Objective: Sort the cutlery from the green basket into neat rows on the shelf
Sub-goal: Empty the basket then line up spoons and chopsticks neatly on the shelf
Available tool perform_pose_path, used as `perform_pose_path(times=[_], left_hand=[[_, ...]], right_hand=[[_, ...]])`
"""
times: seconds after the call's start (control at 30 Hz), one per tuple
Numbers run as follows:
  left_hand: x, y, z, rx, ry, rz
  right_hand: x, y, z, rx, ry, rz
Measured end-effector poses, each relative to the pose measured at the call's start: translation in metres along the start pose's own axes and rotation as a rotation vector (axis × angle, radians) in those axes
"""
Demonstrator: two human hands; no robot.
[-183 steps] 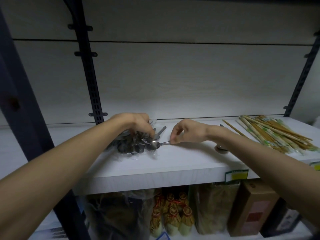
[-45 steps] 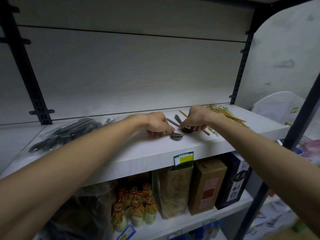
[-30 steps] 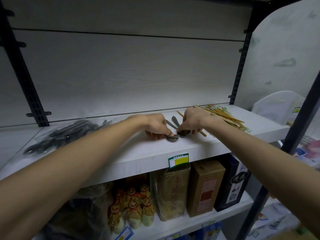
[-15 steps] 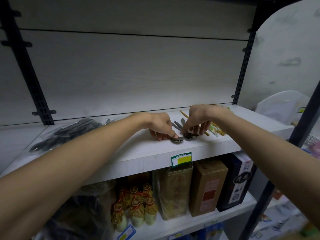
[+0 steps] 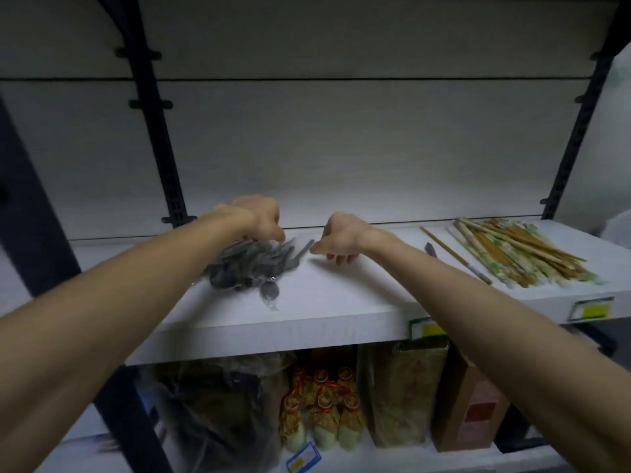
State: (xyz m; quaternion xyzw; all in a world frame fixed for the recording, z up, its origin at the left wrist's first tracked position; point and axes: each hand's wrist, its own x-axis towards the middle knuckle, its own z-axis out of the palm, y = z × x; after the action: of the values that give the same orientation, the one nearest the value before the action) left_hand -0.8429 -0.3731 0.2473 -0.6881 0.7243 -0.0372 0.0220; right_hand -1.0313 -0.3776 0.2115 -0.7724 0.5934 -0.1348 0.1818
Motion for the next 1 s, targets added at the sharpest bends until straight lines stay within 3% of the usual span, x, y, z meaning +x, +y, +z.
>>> perform_pose_path(times=[0.3,0.47,0.87,1.0], left_hand=[[0.000,-0.025,0.025,-0.150,-0.046,-0.006],[0.003,-0.018,0.022,-0.145,-0.110,0.004],[0.022,0.002,0.033,-0.181,-0.127,0.048],[0.025,0.000,0.038,-0.259,-0.160,0.064]], right_hand=[[0.010,-0.031,0.027,-0.093,0.039,0.050],[0.016,-0.021,0.022,0.051,-0.037,0.079],[0.023,-0.006,0.020,0.201,-0.043,0.101],[0.022,-0.006,0.022,0.133,-0.037,0.086]])
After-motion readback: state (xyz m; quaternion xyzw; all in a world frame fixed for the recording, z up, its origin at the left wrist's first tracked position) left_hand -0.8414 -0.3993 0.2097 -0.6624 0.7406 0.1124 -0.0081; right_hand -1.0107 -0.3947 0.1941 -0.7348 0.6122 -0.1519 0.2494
